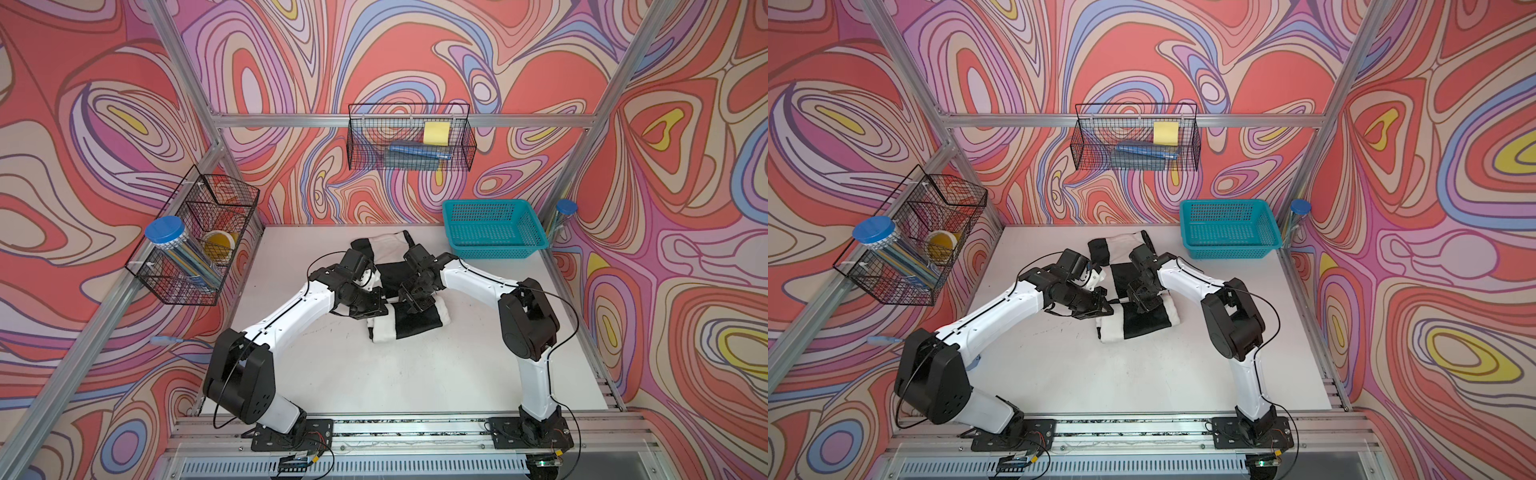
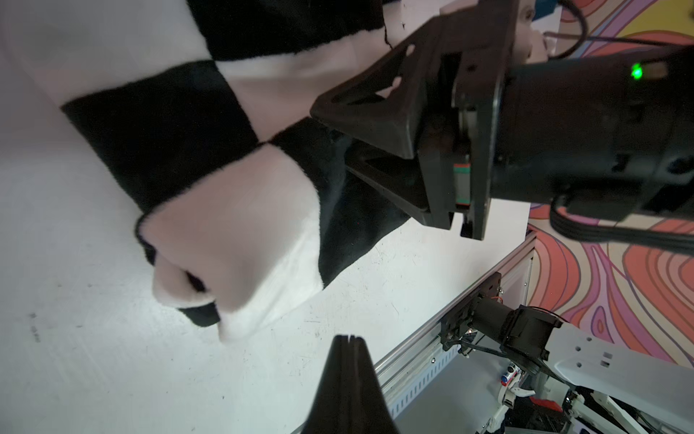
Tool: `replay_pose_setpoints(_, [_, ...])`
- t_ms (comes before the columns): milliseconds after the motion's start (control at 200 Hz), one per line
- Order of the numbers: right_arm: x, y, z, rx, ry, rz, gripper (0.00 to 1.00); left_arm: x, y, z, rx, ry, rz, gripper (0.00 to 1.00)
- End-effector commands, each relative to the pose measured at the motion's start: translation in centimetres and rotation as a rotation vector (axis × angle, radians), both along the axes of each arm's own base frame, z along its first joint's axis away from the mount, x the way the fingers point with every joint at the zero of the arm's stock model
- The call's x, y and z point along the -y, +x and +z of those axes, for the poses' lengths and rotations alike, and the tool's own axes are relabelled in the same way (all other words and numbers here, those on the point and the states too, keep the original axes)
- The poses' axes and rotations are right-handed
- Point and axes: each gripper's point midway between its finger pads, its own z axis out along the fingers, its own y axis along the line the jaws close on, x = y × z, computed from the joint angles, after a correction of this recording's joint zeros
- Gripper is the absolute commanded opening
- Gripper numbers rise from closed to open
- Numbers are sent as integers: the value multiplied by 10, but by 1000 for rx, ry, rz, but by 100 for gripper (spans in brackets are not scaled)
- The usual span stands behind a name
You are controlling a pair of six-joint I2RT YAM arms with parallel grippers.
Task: Roll up the pillowcase
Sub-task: Roll the pillowcase at the center of the board.
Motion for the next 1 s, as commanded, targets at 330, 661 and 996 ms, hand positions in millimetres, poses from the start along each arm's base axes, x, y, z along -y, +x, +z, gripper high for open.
replay_pose_setpoints(330, [20,25,-20,26,0,4,44,-18,82,-70,59,234,228,0])
replay_pose_setpoints(661, [25,69,25,214,104,24,56,-31,51,-103,-111,299,259,0])
replay_pose_setpoints(996, [53,0,69,226,45,-45,65,-19,21,-107,-319,223,310,0])
